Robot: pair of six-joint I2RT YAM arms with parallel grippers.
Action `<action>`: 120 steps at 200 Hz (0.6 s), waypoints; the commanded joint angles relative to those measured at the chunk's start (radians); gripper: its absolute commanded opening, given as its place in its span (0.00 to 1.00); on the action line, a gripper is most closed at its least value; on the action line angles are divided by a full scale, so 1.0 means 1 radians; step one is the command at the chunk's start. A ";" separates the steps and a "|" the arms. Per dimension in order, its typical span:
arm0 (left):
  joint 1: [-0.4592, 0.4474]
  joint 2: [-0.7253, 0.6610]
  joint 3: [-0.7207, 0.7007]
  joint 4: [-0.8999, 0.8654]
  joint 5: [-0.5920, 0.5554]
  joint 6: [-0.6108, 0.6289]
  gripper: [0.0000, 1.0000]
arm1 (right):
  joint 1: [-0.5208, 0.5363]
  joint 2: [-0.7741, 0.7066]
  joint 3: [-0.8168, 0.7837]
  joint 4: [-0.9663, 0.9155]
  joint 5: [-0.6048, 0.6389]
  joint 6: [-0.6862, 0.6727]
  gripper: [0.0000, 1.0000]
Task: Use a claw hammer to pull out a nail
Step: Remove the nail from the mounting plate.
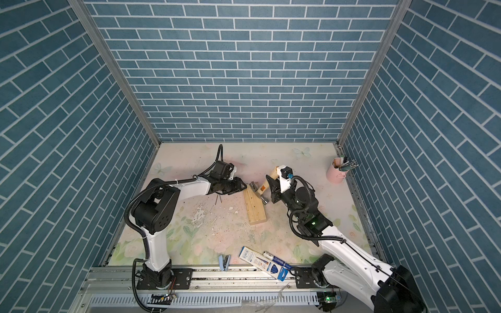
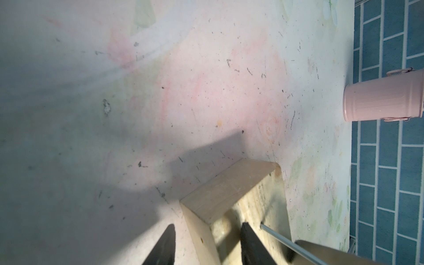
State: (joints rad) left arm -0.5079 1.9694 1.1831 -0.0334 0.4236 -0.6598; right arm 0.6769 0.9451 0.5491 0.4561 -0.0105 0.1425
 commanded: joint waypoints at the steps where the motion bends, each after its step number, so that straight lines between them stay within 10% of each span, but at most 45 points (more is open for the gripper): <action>1: -0.006 0.060 -0.052 -0.163 -0.042 0.005 0.46 | 0.018 0.039 0.008 -0.222 -0.032 0.106 0.00; 120: -0.006 0.047 -0.053 -0.171 -0.046 0.010 0.46 | 0.018 0.050 0.233 -0.242 -0.020 0.109 0.00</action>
State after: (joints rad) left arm -0.5079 1.9694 1.1831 -0.0338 0.4240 -0.6594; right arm 0.6823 1.0027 0.7261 0.2218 0.0074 0.1673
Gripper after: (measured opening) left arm 0.464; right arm 0.241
